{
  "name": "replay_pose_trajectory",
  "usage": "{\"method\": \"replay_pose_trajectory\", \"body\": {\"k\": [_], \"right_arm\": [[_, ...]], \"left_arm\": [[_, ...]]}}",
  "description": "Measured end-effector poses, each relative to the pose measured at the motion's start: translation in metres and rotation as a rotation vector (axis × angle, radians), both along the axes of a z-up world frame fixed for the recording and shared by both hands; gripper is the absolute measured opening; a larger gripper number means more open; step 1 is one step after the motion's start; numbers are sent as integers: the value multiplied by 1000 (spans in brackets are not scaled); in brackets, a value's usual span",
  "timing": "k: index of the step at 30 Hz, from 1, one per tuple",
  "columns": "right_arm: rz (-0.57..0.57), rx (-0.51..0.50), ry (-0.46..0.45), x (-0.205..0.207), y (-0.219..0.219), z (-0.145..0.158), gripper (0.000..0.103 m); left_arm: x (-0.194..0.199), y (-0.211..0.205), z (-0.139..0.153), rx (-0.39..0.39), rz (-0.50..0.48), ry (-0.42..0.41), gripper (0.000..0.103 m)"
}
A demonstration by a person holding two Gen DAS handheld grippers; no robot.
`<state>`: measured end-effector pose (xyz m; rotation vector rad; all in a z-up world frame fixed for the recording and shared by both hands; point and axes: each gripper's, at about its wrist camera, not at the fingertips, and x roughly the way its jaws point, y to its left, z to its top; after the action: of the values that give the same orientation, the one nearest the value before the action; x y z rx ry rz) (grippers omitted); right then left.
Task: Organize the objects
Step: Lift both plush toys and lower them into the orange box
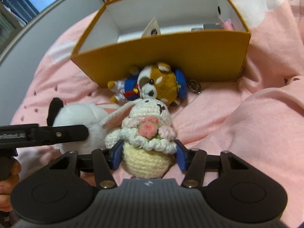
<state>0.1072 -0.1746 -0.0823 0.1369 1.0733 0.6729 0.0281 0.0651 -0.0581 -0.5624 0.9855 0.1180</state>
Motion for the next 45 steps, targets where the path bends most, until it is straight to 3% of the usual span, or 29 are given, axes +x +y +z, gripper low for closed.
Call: {"method": "replay_pose_trajectory", "body": {"k": [4, 9, 14, 19, 28, 38, 45], "right_arm": [[-32, 57, -33, -1, -11, 24, 56], [-53, 122, -136, 0, -21, 64, 56], [-52, 209, -245, 14, -18, 103, 56], [-60, 243, -268, 46, 4, 121, 56], [-70, 192, -168, 110, 53, 112, 57], [-10, 24, -83, 151, 91, 80, 57], [-11, -5, -37, 159, 99, 61, 57]], "left_arm": [[-3, 2, 28, -21, -7, -74, 68], [2, 1, 67, 31, -19, -192, 68], [19, -4, 99, 190, -61, -305, 68], [45, -5, 106, 305, -89, -353, 68], [94, 10, 86, 434, -68, -295, 68], [116, -7, 44, 658, -172, -216, 68], [123, -4, 31, 682, -205, -180, 68]]}}
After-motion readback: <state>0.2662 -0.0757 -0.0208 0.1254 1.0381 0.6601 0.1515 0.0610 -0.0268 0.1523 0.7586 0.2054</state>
